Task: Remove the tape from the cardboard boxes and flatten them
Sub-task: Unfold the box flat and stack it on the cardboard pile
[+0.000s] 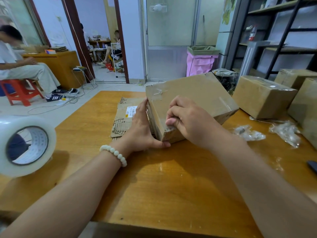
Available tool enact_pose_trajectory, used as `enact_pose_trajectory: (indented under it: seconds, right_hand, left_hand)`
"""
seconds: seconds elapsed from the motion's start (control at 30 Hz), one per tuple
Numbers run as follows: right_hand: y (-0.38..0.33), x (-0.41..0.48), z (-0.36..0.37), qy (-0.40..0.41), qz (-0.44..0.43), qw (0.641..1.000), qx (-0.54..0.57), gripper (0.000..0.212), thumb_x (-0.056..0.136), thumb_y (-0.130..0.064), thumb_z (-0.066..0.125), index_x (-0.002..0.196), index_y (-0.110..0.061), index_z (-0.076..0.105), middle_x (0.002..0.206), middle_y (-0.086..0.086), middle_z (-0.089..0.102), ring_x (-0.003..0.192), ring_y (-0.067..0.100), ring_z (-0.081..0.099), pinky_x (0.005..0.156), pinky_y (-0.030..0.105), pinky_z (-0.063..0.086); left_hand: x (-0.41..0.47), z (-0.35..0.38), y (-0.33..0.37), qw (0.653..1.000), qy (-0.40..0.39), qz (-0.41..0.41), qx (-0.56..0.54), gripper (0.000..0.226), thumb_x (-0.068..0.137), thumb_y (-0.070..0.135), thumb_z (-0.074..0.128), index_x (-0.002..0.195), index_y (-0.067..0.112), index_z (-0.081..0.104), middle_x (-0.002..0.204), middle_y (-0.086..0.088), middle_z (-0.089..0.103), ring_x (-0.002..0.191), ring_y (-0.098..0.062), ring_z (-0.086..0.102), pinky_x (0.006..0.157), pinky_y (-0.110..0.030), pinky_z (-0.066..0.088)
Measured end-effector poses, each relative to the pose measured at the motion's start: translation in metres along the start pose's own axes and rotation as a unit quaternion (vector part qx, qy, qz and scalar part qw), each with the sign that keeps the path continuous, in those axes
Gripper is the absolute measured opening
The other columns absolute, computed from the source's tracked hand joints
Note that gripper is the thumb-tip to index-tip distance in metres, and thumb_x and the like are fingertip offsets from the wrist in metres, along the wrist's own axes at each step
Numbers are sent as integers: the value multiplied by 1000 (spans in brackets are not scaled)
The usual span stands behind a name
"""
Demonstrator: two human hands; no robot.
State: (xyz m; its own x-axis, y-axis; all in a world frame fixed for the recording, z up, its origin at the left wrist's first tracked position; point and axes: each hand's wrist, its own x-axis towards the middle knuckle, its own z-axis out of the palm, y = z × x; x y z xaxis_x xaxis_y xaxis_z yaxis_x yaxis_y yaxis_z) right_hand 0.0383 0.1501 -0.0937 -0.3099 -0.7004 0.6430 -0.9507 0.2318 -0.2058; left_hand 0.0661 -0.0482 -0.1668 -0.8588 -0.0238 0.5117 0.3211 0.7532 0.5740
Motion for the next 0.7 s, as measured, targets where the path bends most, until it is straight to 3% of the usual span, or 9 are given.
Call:
enact_pose_trajectory:
  seconds: [0.23,0.47,0.57,0.7]
  right_hand:
    - [4,-2,-2,30,-35,999,23,18,84,-18,60,78,-5,70,89,4,61,82,22,55,71,37,48]
    - [2,-1,9,26,-38,998,-41,31,90,-22,38,78,-6,61,96,8,57,90,15,42,59,46,51]
    - [2,-3,9,11,-18,1000,-21,31,90,-23,33,79,-8,59,99,8,55,91,10,38,69,43,49]
    - [2,-5,0,-17,29,996,87,11,90,-14,42,84,-18,50,101,-2,51,96,14,46,84,26,41]
  left_hand:
    - [0,2,0,999,-8,-9,-42,138,43,77,80,144,46,-9,155,-10,11,147,-27,14,116,-57,25]
    - [0,1,0,999,-11,-18,-43,146,44,76,80,147,36,-15,155,-7,11,146,-23,16,116,-54,28]
    - [0,1,0,998,-18,-30,-48,147,43,75,82,147,38,-15,155,-8,15,146,-21,16,116,-53,28]
    - [0,-1,1,997,-27,-46,-59,144,41,78,80,141,49,-19,154,-7,13,147,-20,12,118,-52,24]
